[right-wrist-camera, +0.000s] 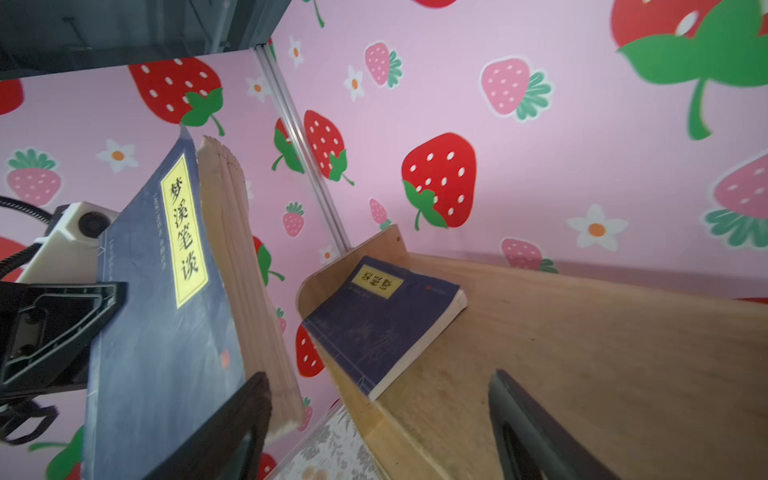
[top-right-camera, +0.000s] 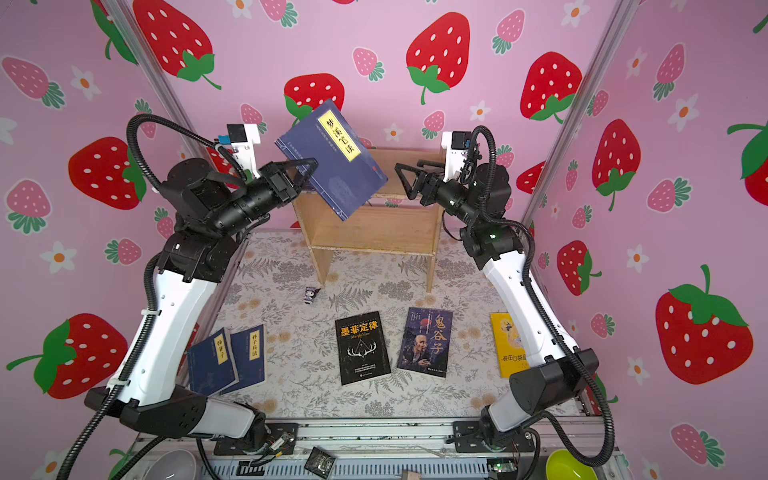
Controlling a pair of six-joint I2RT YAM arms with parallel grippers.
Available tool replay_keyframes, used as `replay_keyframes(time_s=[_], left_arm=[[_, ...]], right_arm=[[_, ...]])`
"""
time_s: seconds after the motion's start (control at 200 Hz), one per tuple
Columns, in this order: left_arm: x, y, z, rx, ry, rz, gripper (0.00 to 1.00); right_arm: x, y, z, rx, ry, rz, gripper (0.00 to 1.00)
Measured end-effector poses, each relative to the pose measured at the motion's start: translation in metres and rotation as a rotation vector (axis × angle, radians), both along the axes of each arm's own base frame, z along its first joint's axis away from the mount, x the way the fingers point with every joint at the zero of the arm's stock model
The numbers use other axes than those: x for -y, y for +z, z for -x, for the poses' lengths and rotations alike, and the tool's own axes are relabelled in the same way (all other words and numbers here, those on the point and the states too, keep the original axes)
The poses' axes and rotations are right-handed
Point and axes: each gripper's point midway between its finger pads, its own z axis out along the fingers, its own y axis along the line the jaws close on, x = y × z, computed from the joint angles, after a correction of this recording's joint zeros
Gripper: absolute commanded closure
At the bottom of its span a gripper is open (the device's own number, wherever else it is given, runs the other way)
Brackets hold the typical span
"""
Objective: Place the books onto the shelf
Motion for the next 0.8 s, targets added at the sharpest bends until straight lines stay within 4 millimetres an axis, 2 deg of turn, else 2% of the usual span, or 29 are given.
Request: replay_keyframes(time_s=[0.08,0.185,0.3,0.425,0.48,0.56,0.795], left_arm=[[-0.014,0.001,-0.029,-0.040,0.095,0.077,1.00],[-0.028,-0.016,-0.069,-0.112,0.203,0.160,1.00],[-0.034,-0.041,-0.106,-0.192,0.280,0.235,1.00],[-0.033,-0.064,-0.132,-0.256,0.320,0.289,1.00],[-0.033,-0.071,-0.139,-0.275,0.334,0.306,1.00],[-0.031,-0.077,-0.143,-0.293,0.349,0.330,1.00],[-0.028,-0.082,-0.135,-0.300,0.377,0.373,1.00]], right_arm=[[0.009,0.005,-0.003,0.026,-0.067,-0.026,0.17],[0.012,0.009,-0.004,0.051,-0.118,-0.042,0.16],[0.001,0.014,0.000,0.082,-0.138,-0.050,0.15],[-0.021,0.020,-0.001,0.114,-0.164,-0.043,0.14],[-0.033,0.021,-0.006,0.125,-0.181,-0.038,0.14],[-0.048,0.012,-0.016,0.114,-0.199,-0.022,0.14],[-0.087,-0.034,-0.061,0.019,-0.284,0.057,0.15]])
